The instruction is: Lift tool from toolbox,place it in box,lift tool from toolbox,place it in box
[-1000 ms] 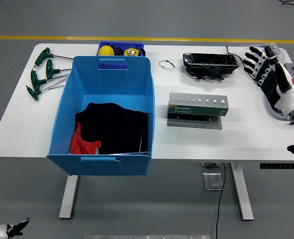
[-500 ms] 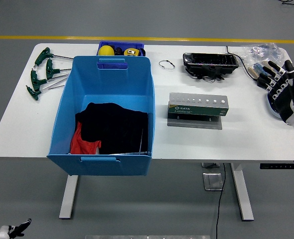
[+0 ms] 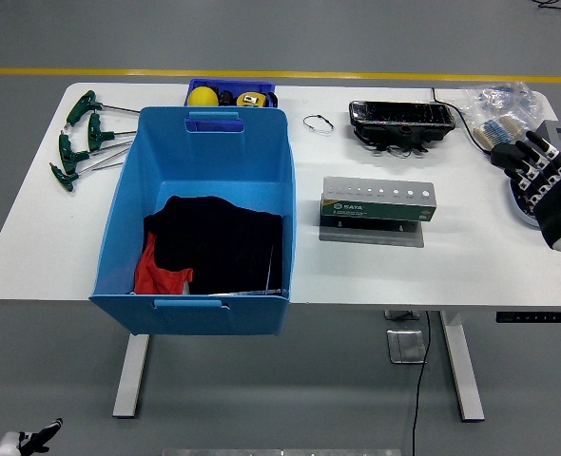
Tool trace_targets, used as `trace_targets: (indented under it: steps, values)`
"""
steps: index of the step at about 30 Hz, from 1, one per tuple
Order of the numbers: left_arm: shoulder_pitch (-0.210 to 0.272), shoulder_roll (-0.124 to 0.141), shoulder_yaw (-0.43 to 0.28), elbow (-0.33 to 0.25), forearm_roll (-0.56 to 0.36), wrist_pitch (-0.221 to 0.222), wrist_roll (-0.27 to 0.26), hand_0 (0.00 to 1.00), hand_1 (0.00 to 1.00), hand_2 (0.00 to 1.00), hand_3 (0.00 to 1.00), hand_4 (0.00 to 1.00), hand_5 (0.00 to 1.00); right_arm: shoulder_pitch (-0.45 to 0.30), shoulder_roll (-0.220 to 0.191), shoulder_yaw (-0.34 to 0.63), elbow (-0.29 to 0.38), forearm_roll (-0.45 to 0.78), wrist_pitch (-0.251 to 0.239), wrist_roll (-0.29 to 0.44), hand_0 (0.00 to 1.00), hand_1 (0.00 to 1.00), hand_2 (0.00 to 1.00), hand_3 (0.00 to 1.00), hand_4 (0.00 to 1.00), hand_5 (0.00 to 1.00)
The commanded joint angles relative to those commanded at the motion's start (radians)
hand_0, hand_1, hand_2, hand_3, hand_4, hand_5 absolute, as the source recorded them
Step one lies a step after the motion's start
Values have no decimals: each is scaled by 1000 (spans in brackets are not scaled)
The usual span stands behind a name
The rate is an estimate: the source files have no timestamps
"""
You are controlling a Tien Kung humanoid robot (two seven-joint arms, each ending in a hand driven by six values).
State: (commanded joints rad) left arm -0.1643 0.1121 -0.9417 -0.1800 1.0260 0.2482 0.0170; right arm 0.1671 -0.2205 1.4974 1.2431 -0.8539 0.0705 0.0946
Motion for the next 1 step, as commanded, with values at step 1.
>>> trace_targets:
  steps: [1]
  values:
    - [0, 0, 1, 0, -2, 0, -1, 638, 569, 685, 688, 747, 688, 0, 0, 2, 0, 0, 0, 0, 889, 841, 863, 857, 998, 964]
